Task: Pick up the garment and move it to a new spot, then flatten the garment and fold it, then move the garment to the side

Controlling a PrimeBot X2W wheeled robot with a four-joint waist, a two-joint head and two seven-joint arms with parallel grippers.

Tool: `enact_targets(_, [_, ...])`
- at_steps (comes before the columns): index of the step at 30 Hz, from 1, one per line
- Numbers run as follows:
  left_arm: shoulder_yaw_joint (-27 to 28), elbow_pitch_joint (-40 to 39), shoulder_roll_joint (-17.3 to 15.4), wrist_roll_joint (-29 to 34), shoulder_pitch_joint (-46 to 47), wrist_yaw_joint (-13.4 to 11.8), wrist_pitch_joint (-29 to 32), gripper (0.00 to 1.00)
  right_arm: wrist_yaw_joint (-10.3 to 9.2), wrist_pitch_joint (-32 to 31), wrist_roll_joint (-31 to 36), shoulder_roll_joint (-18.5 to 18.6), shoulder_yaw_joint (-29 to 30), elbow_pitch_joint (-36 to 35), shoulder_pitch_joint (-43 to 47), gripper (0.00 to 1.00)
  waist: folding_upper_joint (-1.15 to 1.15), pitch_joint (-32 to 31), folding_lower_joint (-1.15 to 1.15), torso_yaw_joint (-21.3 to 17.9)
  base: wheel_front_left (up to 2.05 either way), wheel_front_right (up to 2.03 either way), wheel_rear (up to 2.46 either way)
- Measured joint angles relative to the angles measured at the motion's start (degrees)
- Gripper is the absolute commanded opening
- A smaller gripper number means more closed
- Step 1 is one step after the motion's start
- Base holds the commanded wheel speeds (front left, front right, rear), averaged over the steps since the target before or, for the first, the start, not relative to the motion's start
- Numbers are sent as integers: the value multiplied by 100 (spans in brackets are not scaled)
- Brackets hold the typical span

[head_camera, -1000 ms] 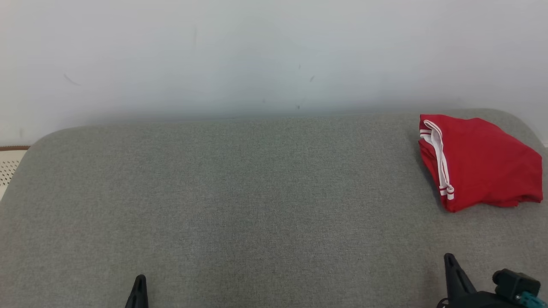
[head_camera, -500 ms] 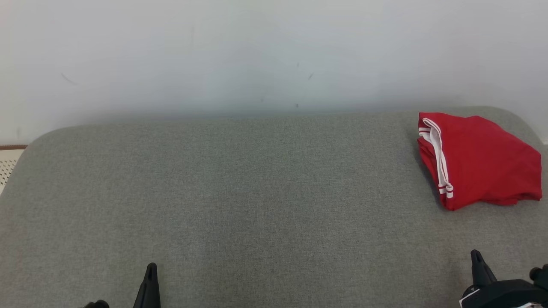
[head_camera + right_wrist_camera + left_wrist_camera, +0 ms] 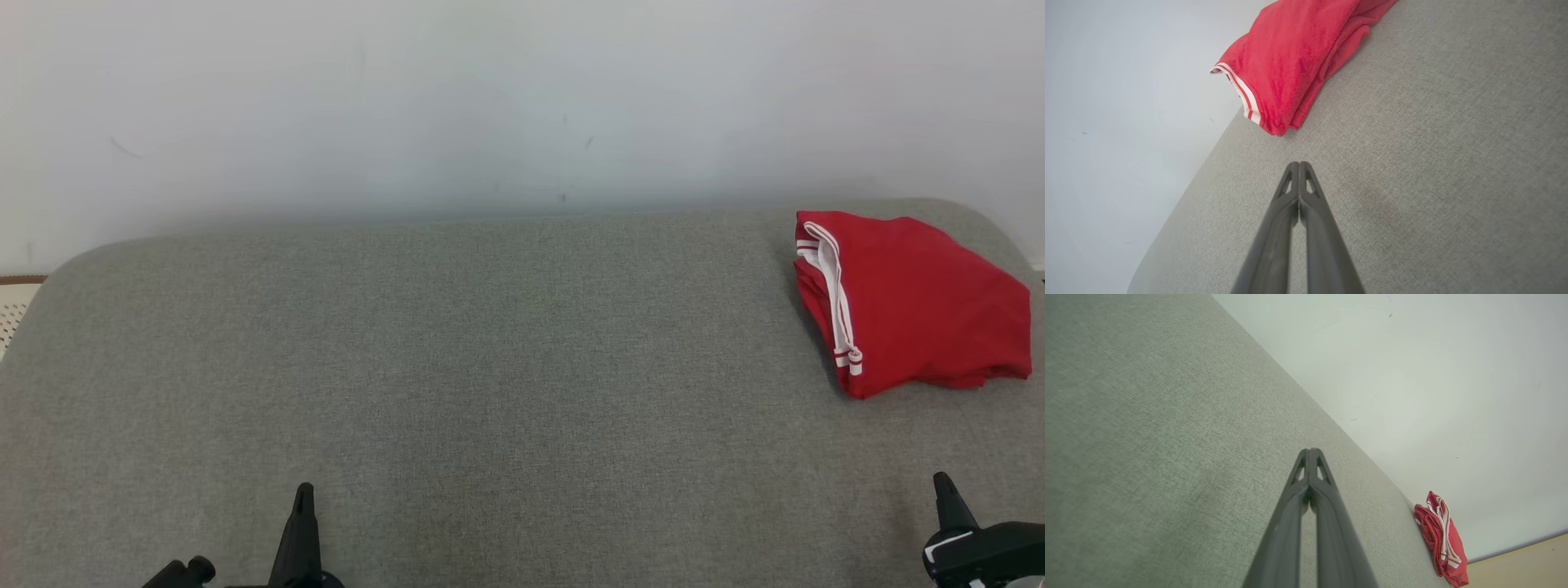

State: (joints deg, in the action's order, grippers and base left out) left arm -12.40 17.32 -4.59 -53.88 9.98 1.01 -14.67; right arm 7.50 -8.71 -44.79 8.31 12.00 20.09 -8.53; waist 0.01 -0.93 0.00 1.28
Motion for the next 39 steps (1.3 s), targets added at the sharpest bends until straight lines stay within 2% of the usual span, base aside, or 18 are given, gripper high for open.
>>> enact_targets(19, [-364, 374, 57, -1461, 455, 196, -1, 0, -1, -597, -1307, 125, 677, 348, -358, 0, -1, 47, 0, -34, 0, 0, 0])
enact_targets(39, [-688, 704, 101, -2715, 857, 353, -7, 0, -2, -1111, -2473, 236, 1263, 661, -652, 0, -1, 97, 0, -69, 0, 0, 0])
